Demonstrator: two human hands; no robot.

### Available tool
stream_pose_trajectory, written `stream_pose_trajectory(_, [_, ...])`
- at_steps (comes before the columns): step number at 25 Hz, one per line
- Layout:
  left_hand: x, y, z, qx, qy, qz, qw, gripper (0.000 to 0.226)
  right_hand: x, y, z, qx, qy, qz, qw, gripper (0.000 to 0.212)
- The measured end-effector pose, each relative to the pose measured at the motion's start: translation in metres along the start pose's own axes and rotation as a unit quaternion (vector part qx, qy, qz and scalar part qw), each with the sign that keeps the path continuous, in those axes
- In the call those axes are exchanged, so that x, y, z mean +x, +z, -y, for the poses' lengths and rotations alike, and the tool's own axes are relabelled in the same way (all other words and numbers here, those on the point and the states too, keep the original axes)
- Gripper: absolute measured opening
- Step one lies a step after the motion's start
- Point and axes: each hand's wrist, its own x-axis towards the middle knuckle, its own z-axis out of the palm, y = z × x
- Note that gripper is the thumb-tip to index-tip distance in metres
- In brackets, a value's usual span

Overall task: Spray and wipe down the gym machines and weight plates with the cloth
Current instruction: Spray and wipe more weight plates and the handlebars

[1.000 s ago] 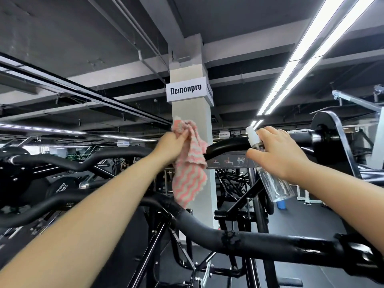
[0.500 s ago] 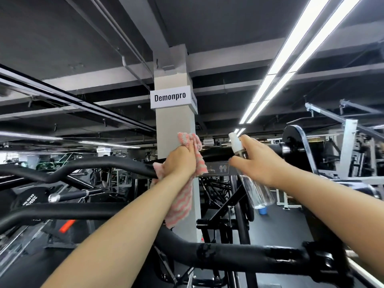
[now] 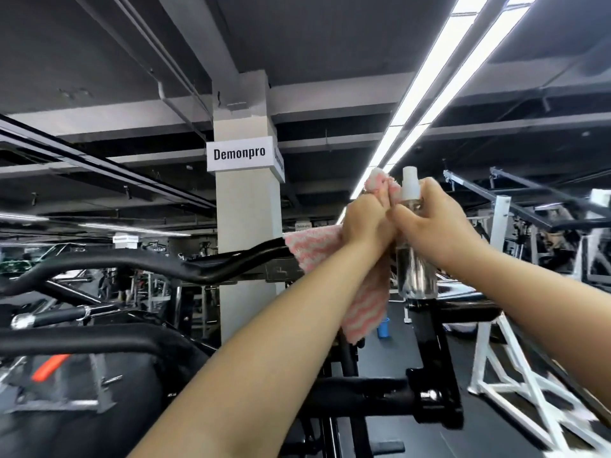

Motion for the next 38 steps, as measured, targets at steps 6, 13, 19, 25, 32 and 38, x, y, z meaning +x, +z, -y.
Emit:
stream_pose_trajectory(6, [-0.018, -0.002, 0.025, 0.298, 0.189, 0.047, 0.935, 0.034, -0.010, -0.010, -0.010, 0.011, 0.011, 0.016, 1.000, 0.017])
stream_pose_trajectory(13, [-0.029, -0.040, 0.063, 0.440, 0.298, 0.056, 0.845, 0.078, -0.022, -0.004, -0.010, -0.011, 0.007, 0.055, 0.998, 0.021])
stream_pose_trajectory(19, [-0.035, -0.072, 0.103, 0.444, 0.393, 0.028, 0.805, 0.083, -0.027, 0.007, -0.007, 0.006, -0.004, 0.083, 0.997, 0.019])
stream_pose_trajectory(25, [-0.032, -0.101, 0.141, 0.468, 0.394, 0.100, 0.784, 0.096, -0.036, 0.041, 0.001, 0.011, -0.018, 0.111, 0.994, 0.028])
stream_pose_trajectory(32, [-0.058, -0.181, 0.203, 0.546, 0.278, 0.140, 0.778, 0.058, -0.038, 0.062, 0.006, 0.027, -0.004, 0.151, 0.988, 0.024])
stream_pose_trajectory(38, [-0.071, -0.212, 0.210, 0.481, 0.210, 0.180, 0.832, 0.064, -0.043, 0.085, 0.007, -0.015, 0.016, 0.165, 0.986, 0.018])
